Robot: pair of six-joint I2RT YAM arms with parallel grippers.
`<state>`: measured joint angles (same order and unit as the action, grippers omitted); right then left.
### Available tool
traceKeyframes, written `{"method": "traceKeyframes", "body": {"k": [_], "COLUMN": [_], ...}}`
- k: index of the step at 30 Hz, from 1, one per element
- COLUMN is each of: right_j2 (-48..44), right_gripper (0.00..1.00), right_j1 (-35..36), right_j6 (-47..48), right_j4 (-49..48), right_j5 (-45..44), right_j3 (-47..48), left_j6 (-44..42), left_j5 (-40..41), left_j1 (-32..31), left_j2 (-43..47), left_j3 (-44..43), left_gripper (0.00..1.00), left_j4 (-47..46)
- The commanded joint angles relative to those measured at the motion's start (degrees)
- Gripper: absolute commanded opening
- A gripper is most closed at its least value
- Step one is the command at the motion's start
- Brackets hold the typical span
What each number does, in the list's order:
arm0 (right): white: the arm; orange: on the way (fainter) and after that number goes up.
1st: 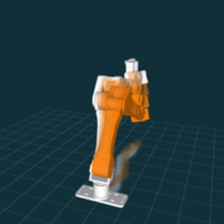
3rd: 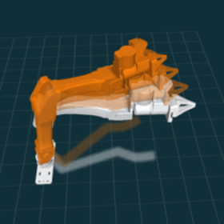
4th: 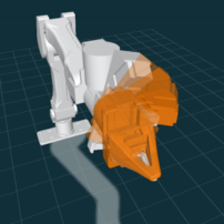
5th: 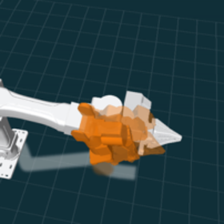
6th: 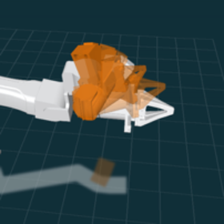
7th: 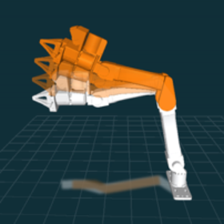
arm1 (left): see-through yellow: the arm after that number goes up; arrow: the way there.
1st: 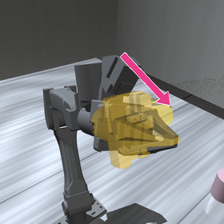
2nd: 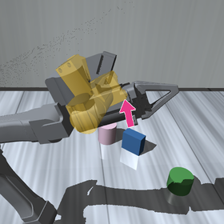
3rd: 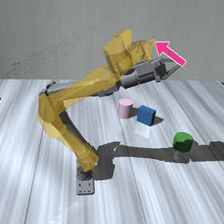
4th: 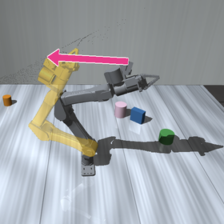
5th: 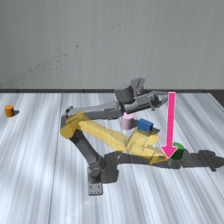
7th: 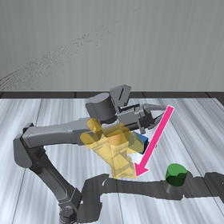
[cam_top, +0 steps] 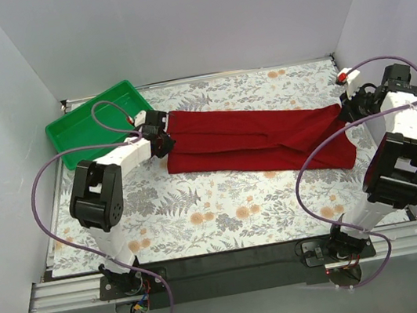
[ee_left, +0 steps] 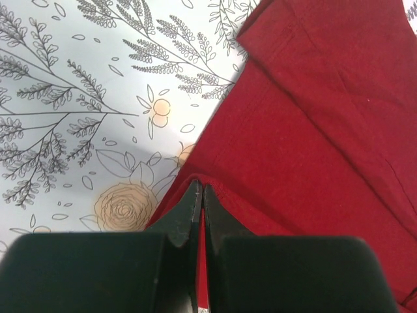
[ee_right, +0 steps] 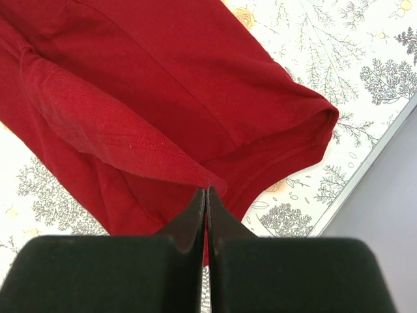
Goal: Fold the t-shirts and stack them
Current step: Fold the tshirt
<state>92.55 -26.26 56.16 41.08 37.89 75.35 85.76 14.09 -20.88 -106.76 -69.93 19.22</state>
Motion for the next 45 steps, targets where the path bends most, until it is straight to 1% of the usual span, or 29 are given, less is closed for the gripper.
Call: {"method": "traceKeyframes", "body": {"k": [1,24,45], "right_j2": [0.4,2.2,4.2], "right_gripper": [0.01,0.01,0.01], "right_j1": [0.3,2.2,2.5], "right_j6": [-1.4,-4.7,-5.0], "right_j4": [-2.7,-6.1,-6.7], "right_j5": [0.3,-0.4,-1.8], "right_j3": [2.8,3.0,2.9], "left_j6": [-0.8,-0.9,-1.2], "left_j5": [1.3,0.7,0.2], "left_j1": [0.8,1.4,1.4], "left_j2": [0.0,-1.3,-1.5], "left_j3": [-2.6,-3.4,-4.0], "left_gripper": [0.00,0.00,0.00], "left_j4": [-0.2,-0.2,-0.2]}}
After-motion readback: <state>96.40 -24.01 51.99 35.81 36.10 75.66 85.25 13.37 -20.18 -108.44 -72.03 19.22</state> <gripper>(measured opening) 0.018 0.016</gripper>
